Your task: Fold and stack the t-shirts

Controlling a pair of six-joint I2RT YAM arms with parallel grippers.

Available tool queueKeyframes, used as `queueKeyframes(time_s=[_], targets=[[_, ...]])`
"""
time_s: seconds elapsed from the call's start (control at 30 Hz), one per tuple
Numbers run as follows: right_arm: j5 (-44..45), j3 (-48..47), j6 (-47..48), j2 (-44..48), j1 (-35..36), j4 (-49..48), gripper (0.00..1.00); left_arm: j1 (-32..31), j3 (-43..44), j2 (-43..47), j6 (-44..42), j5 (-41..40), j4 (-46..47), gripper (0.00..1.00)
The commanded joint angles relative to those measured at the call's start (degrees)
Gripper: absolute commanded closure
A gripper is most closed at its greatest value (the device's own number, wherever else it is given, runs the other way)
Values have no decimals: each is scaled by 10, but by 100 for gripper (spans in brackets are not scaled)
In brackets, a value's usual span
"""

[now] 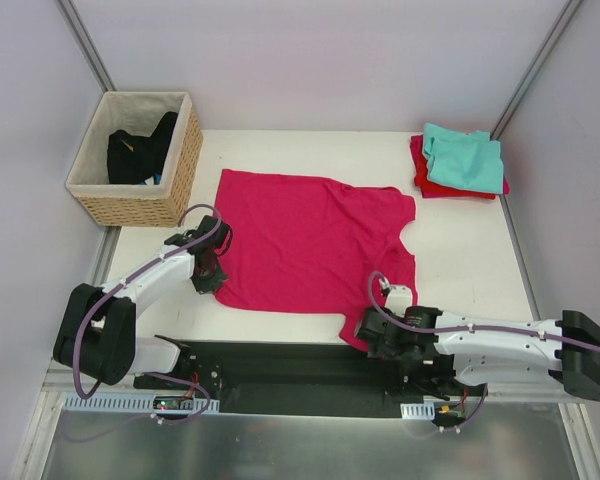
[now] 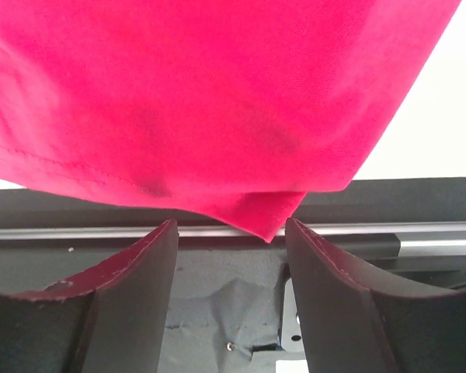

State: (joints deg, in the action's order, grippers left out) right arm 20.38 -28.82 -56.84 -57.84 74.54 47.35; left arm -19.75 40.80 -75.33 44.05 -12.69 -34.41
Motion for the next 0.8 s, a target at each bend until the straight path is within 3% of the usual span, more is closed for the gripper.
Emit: queueKeyframes(time_s=[0.0, 0.53, 0.63, 0.7, 0.77], targets=[[41, -16, -15, 3, -10, 18, 39, 7, 15, 14, -6, -11, -5, 100], [-11, 53, -27, -24, -22, -62, 46, 8, 12, 12, -7, -13, -6, 100], [-11, 50, -26, -35, -22, -64, 58, 7, 13, 9, -6, -14, -5, 100], [-10, 51, -26, -35, -22, -66, 74, 8, 14, 5, -7, -15, -6, 100], [-8, 49, -28, -35, -21, -63, 99, 8, 14, 2, -6, -15, -5, 100]])
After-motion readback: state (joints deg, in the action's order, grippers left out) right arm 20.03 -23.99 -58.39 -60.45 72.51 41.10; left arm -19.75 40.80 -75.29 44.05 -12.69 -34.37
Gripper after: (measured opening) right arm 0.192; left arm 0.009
